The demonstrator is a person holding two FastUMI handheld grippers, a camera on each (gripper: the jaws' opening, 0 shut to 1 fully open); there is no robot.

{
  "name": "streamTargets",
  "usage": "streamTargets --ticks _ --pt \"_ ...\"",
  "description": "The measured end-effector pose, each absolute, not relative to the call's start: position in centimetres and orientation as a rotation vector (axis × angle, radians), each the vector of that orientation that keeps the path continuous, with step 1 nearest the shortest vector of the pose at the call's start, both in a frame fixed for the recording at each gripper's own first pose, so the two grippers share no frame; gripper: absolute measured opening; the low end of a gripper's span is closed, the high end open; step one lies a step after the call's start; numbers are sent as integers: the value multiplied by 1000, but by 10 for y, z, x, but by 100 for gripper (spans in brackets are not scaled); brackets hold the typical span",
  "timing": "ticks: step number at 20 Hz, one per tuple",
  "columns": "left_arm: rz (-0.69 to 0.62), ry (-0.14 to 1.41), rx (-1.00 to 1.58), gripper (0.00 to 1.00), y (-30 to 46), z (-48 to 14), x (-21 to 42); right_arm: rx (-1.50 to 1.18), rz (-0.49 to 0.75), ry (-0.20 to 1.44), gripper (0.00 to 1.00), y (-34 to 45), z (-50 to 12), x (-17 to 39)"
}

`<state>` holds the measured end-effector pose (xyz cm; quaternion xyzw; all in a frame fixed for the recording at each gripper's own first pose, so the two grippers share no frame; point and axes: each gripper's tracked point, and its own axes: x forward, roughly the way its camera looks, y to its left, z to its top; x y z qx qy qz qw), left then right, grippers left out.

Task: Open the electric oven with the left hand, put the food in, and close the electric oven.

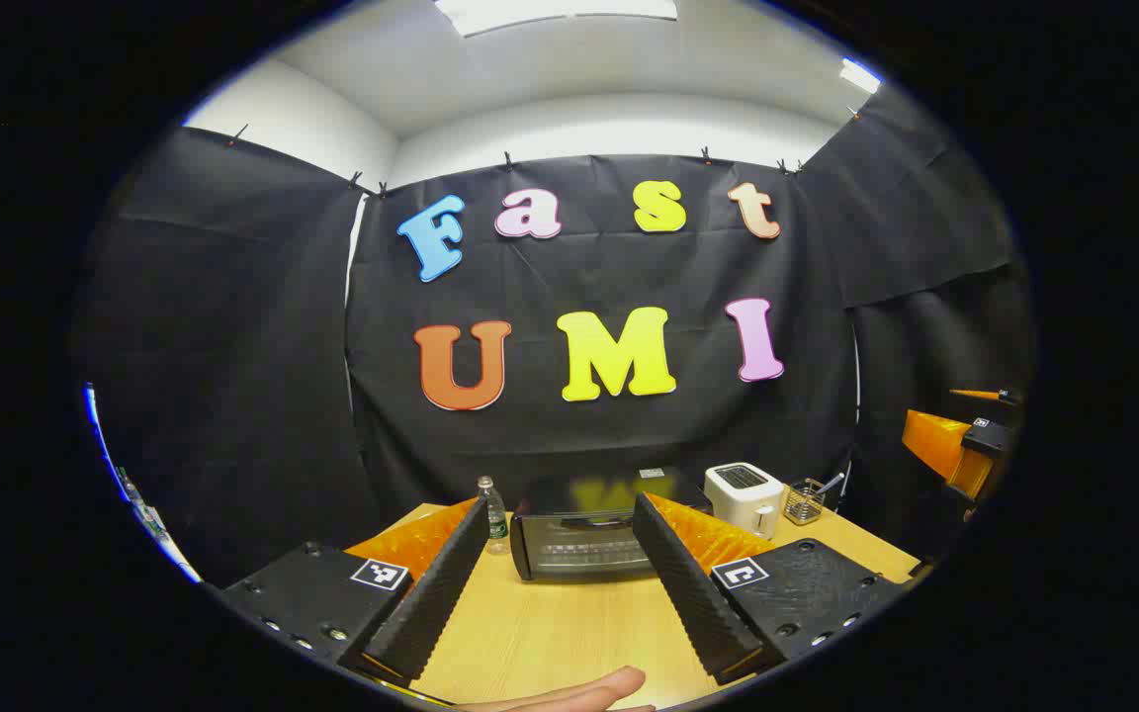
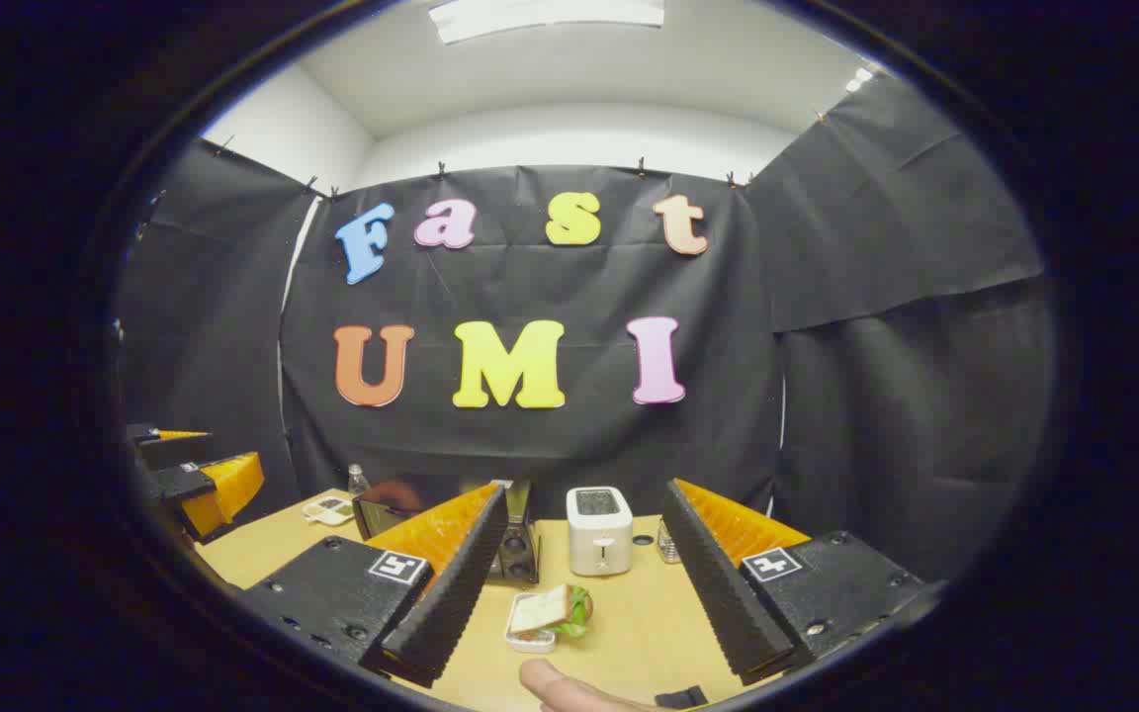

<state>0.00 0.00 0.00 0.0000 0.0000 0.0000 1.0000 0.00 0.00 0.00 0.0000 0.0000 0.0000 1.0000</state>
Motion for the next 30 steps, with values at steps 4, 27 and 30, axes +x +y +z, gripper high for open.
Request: streamTargets --ticks 4,27,30 --pt "-14 -32 -11 96 -13 19 -10 -21 -34 -50 91 -19 17 -12" --pt "-64 129 -9 96 -44 -69 204 65 10 -33 90 -74 -13 33" --pt "-67 186 0 96 -49 -91 241 58 -7 -36 90 -91 -10 34"
